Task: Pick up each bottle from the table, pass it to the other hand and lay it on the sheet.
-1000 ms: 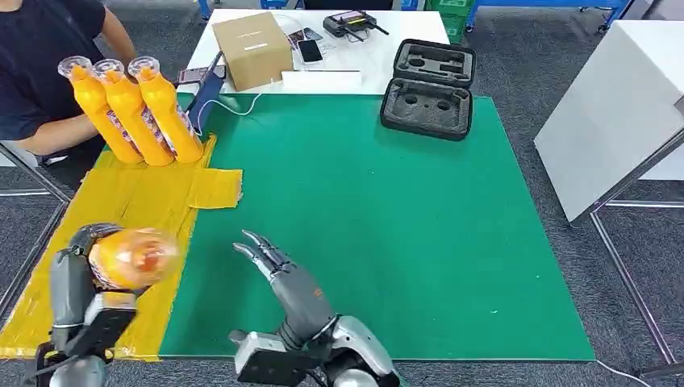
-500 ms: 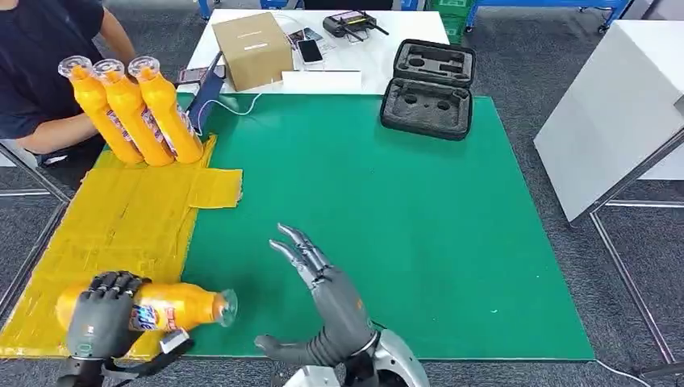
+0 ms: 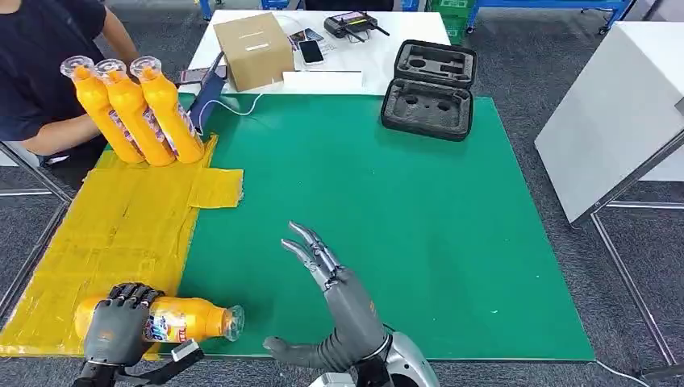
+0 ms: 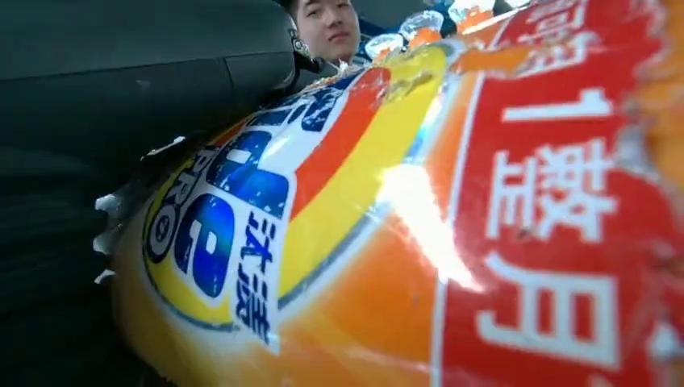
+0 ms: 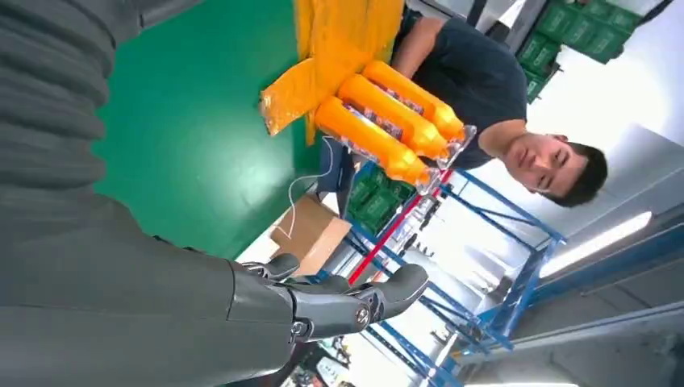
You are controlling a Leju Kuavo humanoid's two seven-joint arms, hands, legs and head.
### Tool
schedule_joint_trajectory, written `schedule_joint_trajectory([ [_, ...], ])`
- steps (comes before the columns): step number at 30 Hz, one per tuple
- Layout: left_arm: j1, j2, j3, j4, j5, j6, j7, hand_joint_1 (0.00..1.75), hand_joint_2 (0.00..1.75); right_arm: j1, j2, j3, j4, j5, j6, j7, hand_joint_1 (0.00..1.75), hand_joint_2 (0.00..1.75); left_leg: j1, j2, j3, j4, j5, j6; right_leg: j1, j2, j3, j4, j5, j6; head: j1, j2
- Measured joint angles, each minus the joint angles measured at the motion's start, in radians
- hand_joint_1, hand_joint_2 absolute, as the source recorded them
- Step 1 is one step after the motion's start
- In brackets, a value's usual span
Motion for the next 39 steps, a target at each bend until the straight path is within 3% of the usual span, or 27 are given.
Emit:
schedule_joint_trajectory([
  [1,-0.005,0.006,-0.011,0.007,0.004,-0.003,0.005,0.00,1.75,0.000,0.000,0.000,0.000,-0.001,0.002,0.001,0.00,1.75,0.000,-0.001,0.001,0.000,0.000,0.000,0.000,-0.001,-0.001,0.000,0.000,0.000,0.000,0.000],
  [21,-0.012,0.050,-0.074,0.022,0.018,-0.011,0.024,0.00,1.75,-0.001,0.000,0.000,0.000,-0.007,0.017,0.003,0.00,1.75,0.000,-0.004,0.004,-0.001,0.003,-0.001,0.000,-0.003,-0.004,0.000,-0.001,-0.001,0.000,0.000],
  [28,0.005,0.052,-0.075,0.001,0.029,0.018,0.006,0.00,1.75,-0.004,0.000,0.000,0.003,-0.009,0.017,0.003,0.00,1.75,0.000,-0.004,0.003,-0.001,0.003,0.000,0.000,-0.002,0.005,0.000,0.000,-0.001,0.000,0.000],
  [29,0.010,0.052,-0.075,-0.006,0.035,0.027,0.002,0.00,0.00,-0.006,0.000,0.000,0.004,-0.009,0.017,0.003,0.00,1.75,0.000,-0.003,0.003,-0.001,0.003,0.000,0.000,-0.002,0.004,0.000,0.000,-0.001,0.000,0.000],
  [39,0.065,0.051,-0.033,-0.081,0.121,0.081,-0.082,0.00,0.00,-0.023,0.012,0.000,0.025,-0.012,0.017,0.010,0.00,1.75,0.000,-0.003,0.000,-0.001,0.003,0.000,0.000,-0.002,0.001,0.000,0.000,-0.001,0.000,0.000],
])
